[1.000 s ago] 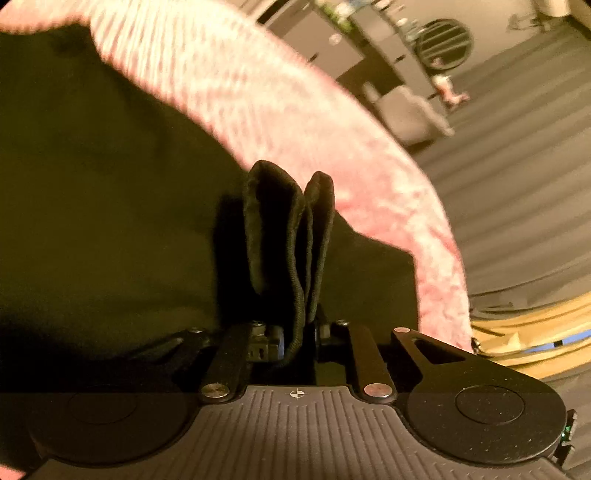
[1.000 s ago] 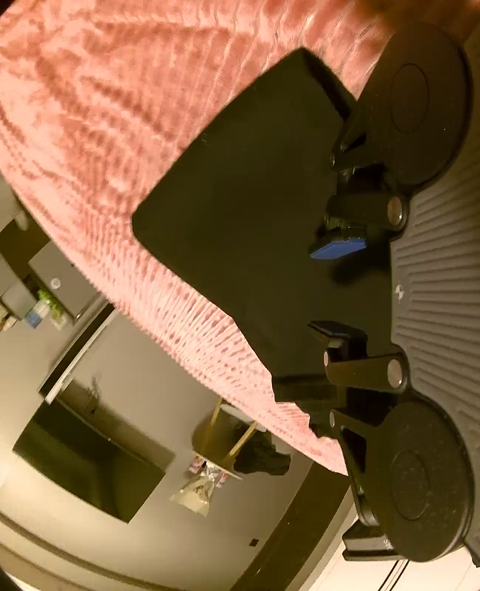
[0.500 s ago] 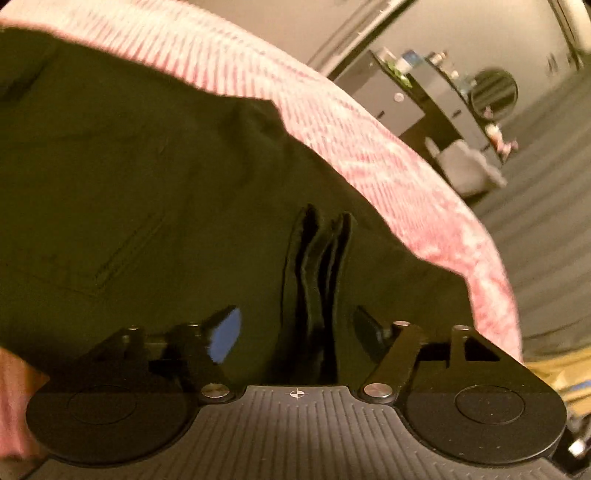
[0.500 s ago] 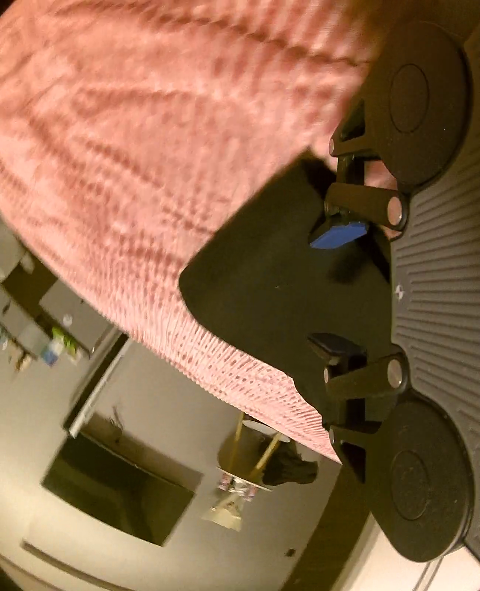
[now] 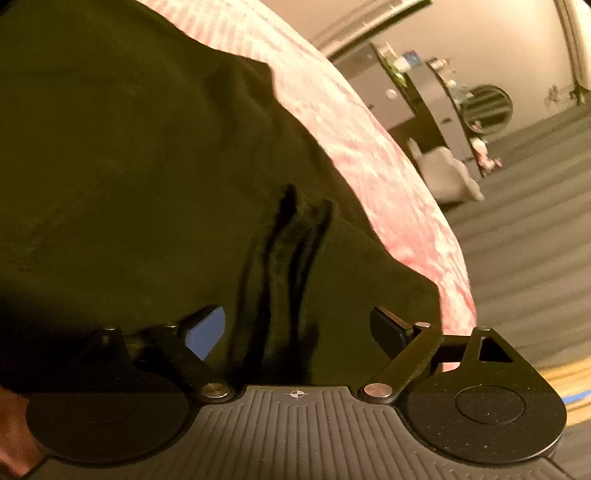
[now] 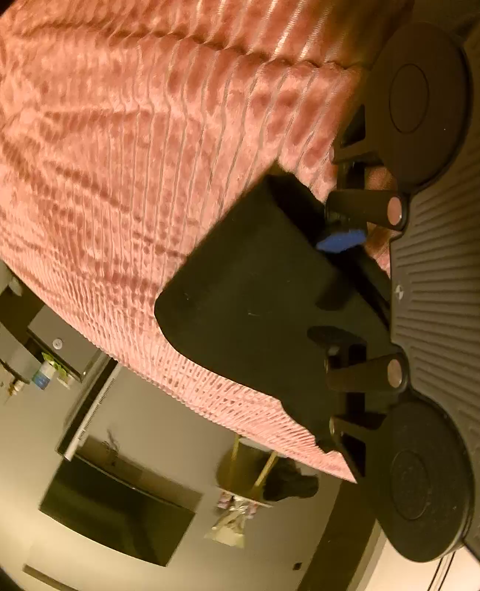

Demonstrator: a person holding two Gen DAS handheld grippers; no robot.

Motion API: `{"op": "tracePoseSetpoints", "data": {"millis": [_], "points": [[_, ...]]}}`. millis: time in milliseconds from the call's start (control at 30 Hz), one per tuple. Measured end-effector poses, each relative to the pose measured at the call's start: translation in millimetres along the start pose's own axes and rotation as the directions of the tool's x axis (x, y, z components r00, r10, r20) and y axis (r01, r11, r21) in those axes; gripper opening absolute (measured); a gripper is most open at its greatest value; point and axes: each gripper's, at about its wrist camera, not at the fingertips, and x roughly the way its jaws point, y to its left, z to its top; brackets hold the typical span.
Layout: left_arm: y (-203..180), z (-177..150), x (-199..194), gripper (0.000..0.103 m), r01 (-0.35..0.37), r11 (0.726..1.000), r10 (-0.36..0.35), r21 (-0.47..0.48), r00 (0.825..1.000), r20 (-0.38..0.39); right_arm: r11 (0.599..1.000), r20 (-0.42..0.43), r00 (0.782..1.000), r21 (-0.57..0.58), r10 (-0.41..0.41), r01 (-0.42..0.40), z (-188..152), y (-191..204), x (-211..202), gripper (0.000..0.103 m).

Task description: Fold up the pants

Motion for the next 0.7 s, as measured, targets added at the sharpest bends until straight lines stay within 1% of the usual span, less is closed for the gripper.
{"op": "tracePoseSetpoints", "data": {"millis": [33, 67, 100, 133, 233, 300, 367, 400, 467, 500, 533, 567, 600, 633, 667, 700], "points": [[-1, -1, 4, 0.065, 0.002, 1.000, -0.002, 0.002, 1.000, -0.014, 1.000, -0.006, 1.000, -0.007, -0.001, 0.001, -1, 1, 2, 0.038], [-4, -2, 10, 0.042, -0.011, 1.000, 0.011, 0.012, 0.999, -0.033, 1.000, -0.011, 1.000, -0.010, 0.001, -0.001, 0, 1, 3, 0.038], [-8, -3, 15, 0.031, -0.041, 0.999, 0.042, 0.036, 0.998, -0.036, 1.000, -0.016, 1.000, -0.014, 0.001, -0.001, -1, 2, 4, 0.038], [-13, -3, 20, 0.025, -0.069, 0.995, 0.072, 0.065, 0.997, -0.034, 1.000, -0.021, 1.000, -0.021, -0.001, 0.000, -1, 2, 5, 0.038], [-22, -5, 19, 0.015, -0.076, 0.990, 0.079, 0.116, 0.997, -0.023, 0.999, -0.028, 1.000, -0.049, -0.003, 0.002, -2, 6, 4, 0.038], [-28, -8, 11, 0.014, -0.076, 0.987, 0.075, 0.144, 0.997, 0.015, 0.998, -0.033, 0.999, -0.064, 0.002, -0.005, -1, 11, 0, 0.038], [-31, -8, -3, 0.014, -0.068, 0.987, 0.059, 0.148, 0.996, 0.066, 0.994, -0.032, 0.999, -0.105, 0.039, -0.042, 0, 20, -12, 0.038], [-33, -8, -10, 0.014, -0.079, 0.986, 0.066, 0.146, 0.994, 0.091, 0.988, -0.027, 0.997, -0.137, 0.066, -0.069, 0, 25, -20, 0.038], [-35, -9, -24, 0.014, -0.122, 0.978, 0.100, 0.170, 0.986, 0.135, 0.975, -0.014, 0.996, -0.204, 0.088, -0.089, 1, 36, -31, 0.039], [-37, -11, -29, 0.017, -0.152, 0.967, 0.124, 0.202, 0.982, 0.143, 0.968, -0.005, 0.996, -0.235, 0.092, -0.090, 3, 41, -36, 0.039], [-39, -14, -30, 0.027, -0.189, 0.952, 0.160, 0.241, 0.978, 0.137, 0.961, -0.003, 0.995, -0.259, 0.096, -0.093, 5, 46, -39, 0.039], [-40, -17, -29, 0.032, -0.229, 0.936, 0.202, 0.267, 0.971, 0.124, 0.956, 0.006, 0.995, -0.277, 0.100, -0.094, 8, 50, -41, 0.039], [-40, -20, -30, 0.044, -0.268, 0.925, 0.243, 0.269, 0.962, 0.121, 0.953, 0.018, 0.995, -0.292, 0.096, -0.086, 10, 54, -41, 0.039], [-39, -21, -32, 0.046, -0.285, 0.925, 0.257, 0.251, 0.957, 0.138, 0.944, 0.030, 0.997, -0.323, 0.077, -0.064, 12, 58, -38, 0.039], [-39, -20, -35, 0.046, -0.284, 0.930, 0.250, 0.233, 0.954, 0.165, 0.935, 0.038, 0.998, -0.354, 0.043, -0.026, 14, 64, -32, 0.039], [-42, -21, -40, 0.050, -0.292, 0.932, 0.247, 0.215, 0.946, 0.212, 0.922, 0.046, 0.999, -0.387, -0.010, 0.027, 15, 69, -22, 0.038]]}}
